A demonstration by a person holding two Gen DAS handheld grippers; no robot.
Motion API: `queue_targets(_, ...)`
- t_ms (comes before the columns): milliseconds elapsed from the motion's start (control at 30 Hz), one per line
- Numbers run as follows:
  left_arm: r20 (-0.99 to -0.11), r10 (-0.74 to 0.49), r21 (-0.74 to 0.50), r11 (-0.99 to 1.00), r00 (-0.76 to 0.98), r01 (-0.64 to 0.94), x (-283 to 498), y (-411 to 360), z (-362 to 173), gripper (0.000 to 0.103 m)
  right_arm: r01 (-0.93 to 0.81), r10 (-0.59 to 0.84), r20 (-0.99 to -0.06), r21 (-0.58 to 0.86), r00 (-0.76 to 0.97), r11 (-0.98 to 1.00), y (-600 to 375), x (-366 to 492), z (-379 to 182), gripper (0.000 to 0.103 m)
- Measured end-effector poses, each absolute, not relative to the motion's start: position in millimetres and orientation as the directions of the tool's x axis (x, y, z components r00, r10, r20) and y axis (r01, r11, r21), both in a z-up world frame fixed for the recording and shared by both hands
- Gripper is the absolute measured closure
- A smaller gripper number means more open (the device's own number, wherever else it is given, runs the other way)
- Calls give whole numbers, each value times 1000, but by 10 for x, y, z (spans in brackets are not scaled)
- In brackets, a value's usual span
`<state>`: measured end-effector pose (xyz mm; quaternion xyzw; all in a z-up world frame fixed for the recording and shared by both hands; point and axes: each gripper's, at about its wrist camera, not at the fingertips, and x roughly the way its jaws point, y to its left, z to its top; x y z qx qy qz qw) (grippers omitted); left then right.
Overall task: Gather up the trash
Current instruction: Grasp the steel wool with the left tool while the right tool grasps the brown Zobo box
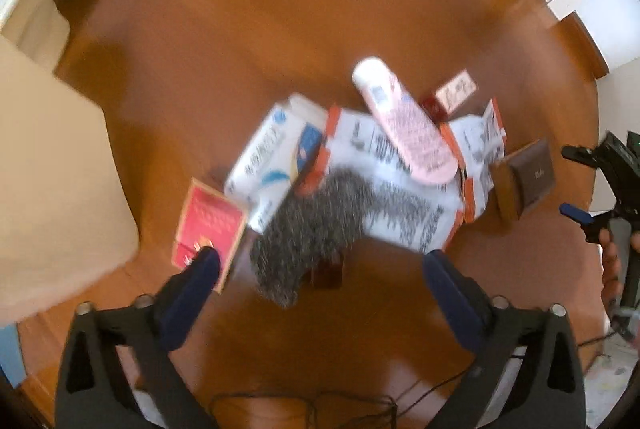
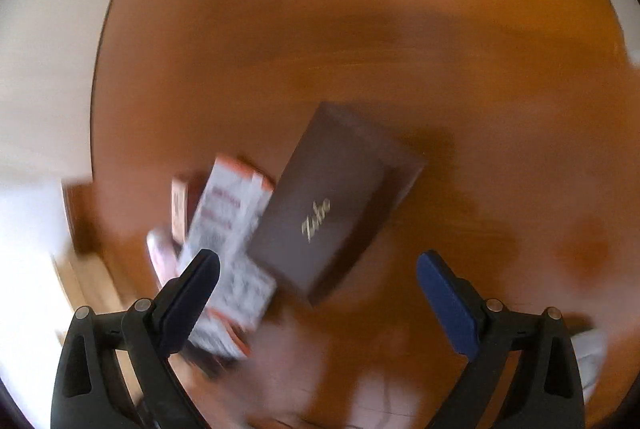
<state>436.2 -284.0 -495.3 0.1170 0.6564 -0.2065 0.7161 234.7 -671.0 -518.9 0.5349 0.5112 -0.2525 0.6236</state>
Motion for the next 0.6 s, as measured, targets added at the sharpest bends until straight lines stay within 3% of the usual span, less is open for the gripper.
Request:
queue_targets(300, -987, -134, -64, 839, 92, 541, 4258, -2916, -4886, 0, 955, 137, -966, 242, 221, 169, -6699, 2592, -5605, 2)
queue_targets(600, -988, -100, -14, 815, 117, 579, 4417, -2935, -5159, 0, 953, 71, -984, 179, 166, 245, -6594, 2646, -5714, 19)
